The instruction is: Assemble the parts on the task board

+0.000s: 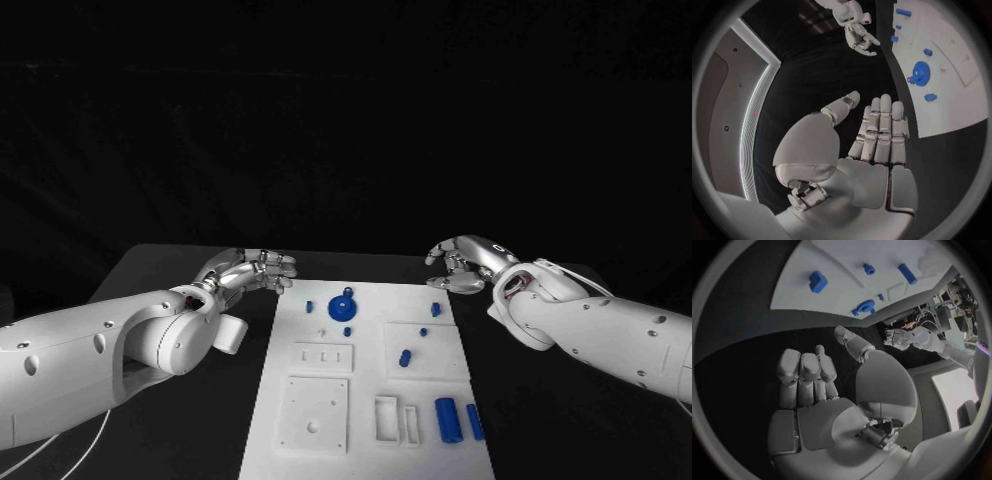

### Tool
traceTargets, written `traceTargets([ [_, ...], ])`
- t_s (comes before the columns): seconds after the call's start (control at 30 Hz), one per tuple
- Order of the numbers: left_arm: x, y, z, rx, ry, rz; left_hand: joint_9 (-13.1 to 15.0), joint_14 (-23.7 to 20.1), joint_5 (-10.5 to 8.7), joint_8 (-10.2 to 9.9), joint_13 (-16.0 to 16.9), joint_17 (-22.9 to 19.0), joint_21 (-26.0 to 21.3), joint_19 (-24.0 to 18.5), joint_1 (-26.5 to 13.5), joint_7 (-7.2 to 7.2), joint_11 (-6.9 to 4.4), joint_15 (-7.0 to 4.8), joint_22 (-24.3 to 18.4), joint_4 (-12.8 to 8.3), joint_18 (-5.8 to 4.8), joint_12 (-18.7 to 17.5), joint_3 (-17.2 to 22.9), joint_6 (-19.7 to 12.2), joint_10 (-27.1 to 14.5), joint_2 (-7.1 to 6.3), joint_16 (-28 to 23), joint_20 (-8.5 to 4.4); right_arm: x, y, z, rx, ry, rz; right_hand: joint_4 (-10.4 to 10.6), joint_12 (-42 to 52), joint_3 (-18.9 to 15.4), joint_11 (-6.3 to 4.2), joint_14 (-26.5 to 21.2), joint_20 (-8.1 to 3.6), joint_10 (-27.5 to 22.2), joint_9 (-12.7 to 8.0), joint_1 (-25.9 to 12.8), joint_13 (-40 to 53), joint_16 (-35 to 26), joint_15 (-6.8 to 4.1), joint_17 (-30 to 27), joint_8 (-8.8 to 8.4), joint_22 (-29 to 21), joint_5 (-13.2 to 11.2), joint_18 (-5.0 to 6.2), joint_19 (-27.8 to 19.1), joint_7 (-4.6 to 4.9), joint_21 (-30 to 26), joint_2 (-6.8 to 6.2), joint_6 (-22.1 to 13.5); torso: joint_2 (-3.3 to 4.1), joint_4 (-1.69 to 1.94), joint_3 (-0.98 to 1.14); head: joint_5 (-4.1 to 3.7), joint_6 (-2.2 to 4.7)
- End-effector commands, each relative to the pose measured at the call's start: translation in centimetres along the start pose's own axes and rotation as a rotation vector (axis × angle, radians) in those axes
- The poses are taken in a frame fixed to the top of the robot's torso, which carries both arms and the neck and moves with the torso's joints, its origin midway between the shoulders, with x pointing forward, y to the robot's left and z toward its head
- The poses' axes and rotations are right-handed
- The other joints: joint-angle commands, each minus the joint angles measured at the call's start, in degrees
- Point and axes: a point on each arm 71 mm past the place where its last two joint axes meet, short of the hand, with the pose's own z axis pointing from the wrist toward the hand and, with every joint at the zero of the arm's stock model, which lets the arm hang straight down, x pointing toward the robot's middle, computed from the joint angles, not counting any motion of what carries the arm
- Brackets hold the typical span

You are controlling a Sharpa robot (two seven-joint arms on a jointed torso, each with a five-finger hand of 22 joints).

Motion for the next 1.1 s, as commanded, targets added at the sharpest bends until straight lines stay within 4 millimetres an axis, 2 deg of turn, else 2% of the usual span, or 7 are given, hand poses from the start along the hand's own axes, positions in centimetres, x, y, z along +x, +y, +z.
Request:
traceTargets([
  [0.03, 0.2, -0.1, 0.1, 0.014, 0.019, -0.002, 0.1, 0.4, -0.20, 0.1, 0.1, 0.1, 0.4, -0.4, -0.2, -0.03, -0.06, 0.13, -0.1, 0.0, 0.86, 0.3, 0.0, 0.3, 0.5, -0.21, -0.2, -0.14, 0.4, -0.9, -0.2, -0.040, 0.095, 0.085, -0.7, -0.5, -1.6, -0.23, -0.2, 0.26, -0.8, -0.3, 0.1, 4.7, -0.4, 0.31, 0.1, -0.37, 0.9, 0.1, 6.45, -0.7, 0.06, -0.3, 0.76, 0.0, -0.13, -0.39, 0.49, -0.22, 0.06],
  [0.33, 0.2, 0.0, 0.1, 0.013, 0.024, -0.004, 0.1, 0.4, -0.29, 0.0, 0.0, 0.1, 0.4, -0.4, -0.3, -0.02, 0.02, 0.15, -0.1, 0.0, 0.85, 0.1, -0.1, 0.3, 0.3, -0.26, -0.3, -0.14, 1.5, -3.1, -1.0, 0.009, 0.146, 0.090, -1.6, -1.1, -4.1, -0.70, -0.5, 0.83, -1.7, -0.6, 0.9, 4.4, -0.7, -0.14, 0.2, -0.96, 0.9, 1.0, 6.45, -1.4, -0.42, -0.5, 1.06, -0.7, -0.21, -0.91, 1.31, 0.05, -0.16],
  [0.5, 0.2, 0.2, 0.1, 0.011, 0.026, -0.005, 0.1, 0.4, -0.33, -0.1, -0.1, 0.2, 0.4, -0.5, -0.3, -0.01, 0.15, 0.17, -0.2, -0.1, 0.85, -0.1, -0.1, 0.2, 0.1, -0.27, -0.4, -0.12, 3.3, -3.4, -1.0, 0.035, 0.169, 0.093, -1.6, -1.2, -4.5, -0.75, -0.5, 0.94, -1.8, -0.7, 1.2, 4.3, -0.8, -0.18, 0.3, -1.14, 0.9, 1.1, 6.45, -1.5, -0.48, -0.5, 1.13, -1.0, -0.12, -0.96, 1.65, 0.13, -0.39],
  [0.57, 0.2, 0.2, 0.1, 0.012, 0.025, -0.004, 0.1, 0.4, -0.35, -0.1, -0.1, 0.2, 0.4, -0.5, -0.4, 0.01, 0.20, 0.18, -0.2, -0.1, 0.85, -0.2, -0.1, 0.2, 0.0, -0.30, -0.4, -0.12, 3.6, -3.5, -1.0, 0.041, 0.181, 0.095, -1.5, -1.3, -4.9, -0.79, -0.5, 1.00, -2.0, -0.8, 1.0, 4.2, -0.9, -0.22, 0.3, -1.29, 0.9, 1.1, 6.45, -1.6, -0.51, -0.5, 1.07, -1.3, -0.06, -0.98, 1.80, 0.05, -0.12],
  [0.63, 0.3, 0.2, 0.2, 0.011, 0.026, -0.004, 0.1, 0.3, -0.37, -0.1, -0.1, 0.2, 0.4, -0.5, -0.4, 0.02, 0.23, 0.18, -0.2, -0.1, 0.85, -0.3, -0.1, 0.1, -0.1, -0.33, -0.5, -0.12, 3.7, -3.5, -0.9, 0.044, 0.187, 0.096, -1.4, -1.4, -5.3, -0.83, -0.6, 1.04, -2.1, -0.9, 0.8, 4.2, -0.9, -0.27, 0.3, -1.42, 0.9, 1.1, 6.45, -1.6, -0.57, -0.5, 1.07, -1.5, 0.02, -0.93, 1.81, -0.14, -0.31],
  [0.87, 0.3, 0.2, 0.1, 0.010, 0.027, -0.005, 0.1, 0.3, -0.38, -0.2, -0.2, 0.2, 0.4, -0.5, -0.4, 0.03, 0.28, 0.19, -0.3, -0.1, 0.85, -0.3, -0.1, 0.1, -0.2, -0.37, -0.5, -0.11, 4.7, -3.7, -1.3, 0.050, 0.210, 0.102, -1.6, -1.5, -5.9, -0.94, -0.6, 1.05, -2.3, -1.0, 1.0, 4.2, -1.0, -0.38, 0.4, -1.54, 0.9, 1.4, 6.45, -1.8, -0.67, -0.6, 1.30, -1.8, 0.11, -1.01, 2.20, 0.18, -0.70],
  [1.1, 0.1, 0.2, 0.1, 0.009, 0.024, -0.004, 0.1, 0.3, -0.39, -0.2, -0.2, 0.2, 0.4, -0.6, -0.3, 0.04, 0.30, 0.20, -0.3, -0.1, 0.85, -0.4, -0.1, 0.1, -0.2, -0.40, -0.5, -0.11, 5.0, -3.5, -1.4, 0.043, 0.214, 0.108, -1.7, -1.5, -6.1, -0.96, -0.7, 1.05, -2.3, -1.0, 1.2, 4.2, -1.0, -0.40, 0.4, -1.54, 0.9, 1.7, 6.45, -1.8, -0.69, -0.6, 1.55, -1.8, 0.04, -1.02, 2.08, 0.17, -0.87],
])
